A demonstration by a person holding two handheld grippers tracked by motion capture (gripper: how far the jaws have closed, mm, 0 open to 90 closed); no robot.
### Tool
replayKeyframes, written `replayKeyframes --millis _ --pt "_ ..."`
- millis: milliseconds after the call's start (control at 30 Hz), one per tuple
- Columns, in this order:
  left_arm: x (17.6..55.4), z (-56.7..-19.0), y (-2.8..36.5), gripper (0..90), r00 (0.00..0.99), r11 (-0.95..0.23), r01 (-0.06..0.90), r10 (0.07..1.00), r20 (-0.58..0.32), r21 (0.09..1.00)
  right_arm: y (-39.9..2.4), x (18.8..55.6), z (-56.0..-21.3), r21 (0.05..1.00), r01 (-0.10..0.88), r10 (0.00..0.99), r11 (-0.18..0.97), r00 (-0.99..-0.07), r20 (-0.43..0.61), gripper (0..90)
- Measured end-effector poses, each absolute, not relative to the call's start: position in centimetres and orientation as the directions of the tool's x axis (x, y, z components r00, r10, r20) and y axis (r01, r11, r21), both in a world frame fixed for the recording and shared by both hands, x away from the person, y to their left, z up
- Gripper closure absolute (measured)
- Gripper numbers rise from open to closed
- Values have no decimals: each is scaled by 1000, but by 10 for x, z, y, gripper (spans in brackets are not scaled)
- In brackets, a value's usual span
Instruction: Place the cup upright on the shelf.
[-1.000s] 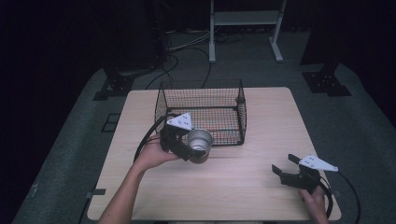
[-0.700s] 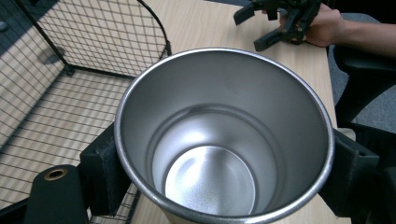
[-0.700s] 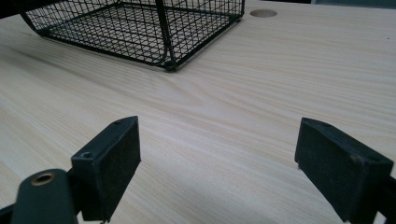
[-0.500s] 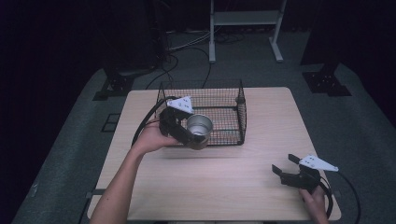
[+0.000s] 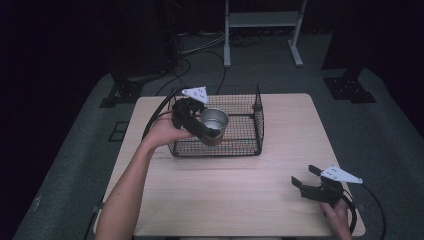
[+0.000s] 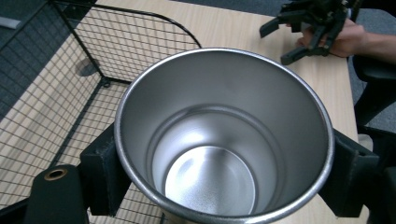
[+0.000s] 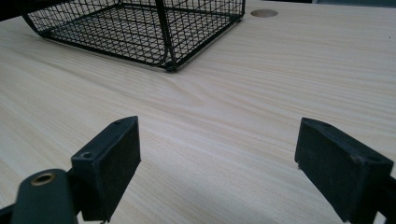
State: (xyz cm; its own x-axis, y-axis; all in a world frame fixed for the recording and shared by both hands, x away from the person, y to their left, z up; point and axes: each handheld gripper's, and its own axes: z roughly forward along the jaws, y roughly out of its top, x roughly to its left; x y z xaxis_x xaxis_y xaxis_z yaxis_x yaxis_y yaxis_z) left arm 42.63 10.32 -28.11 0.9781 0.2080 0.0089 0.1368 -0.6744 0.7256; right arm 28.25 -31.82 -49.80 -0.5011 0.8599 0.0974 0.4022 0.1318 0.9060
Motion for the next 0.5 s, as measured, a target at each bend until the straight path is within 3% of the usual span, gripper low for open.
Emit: replayKeyframes --millis 500 --pt "464 -268 99 176 962 -654 183 275 5 734 -318 282 -498 907 399 859 134 -503 95 136"
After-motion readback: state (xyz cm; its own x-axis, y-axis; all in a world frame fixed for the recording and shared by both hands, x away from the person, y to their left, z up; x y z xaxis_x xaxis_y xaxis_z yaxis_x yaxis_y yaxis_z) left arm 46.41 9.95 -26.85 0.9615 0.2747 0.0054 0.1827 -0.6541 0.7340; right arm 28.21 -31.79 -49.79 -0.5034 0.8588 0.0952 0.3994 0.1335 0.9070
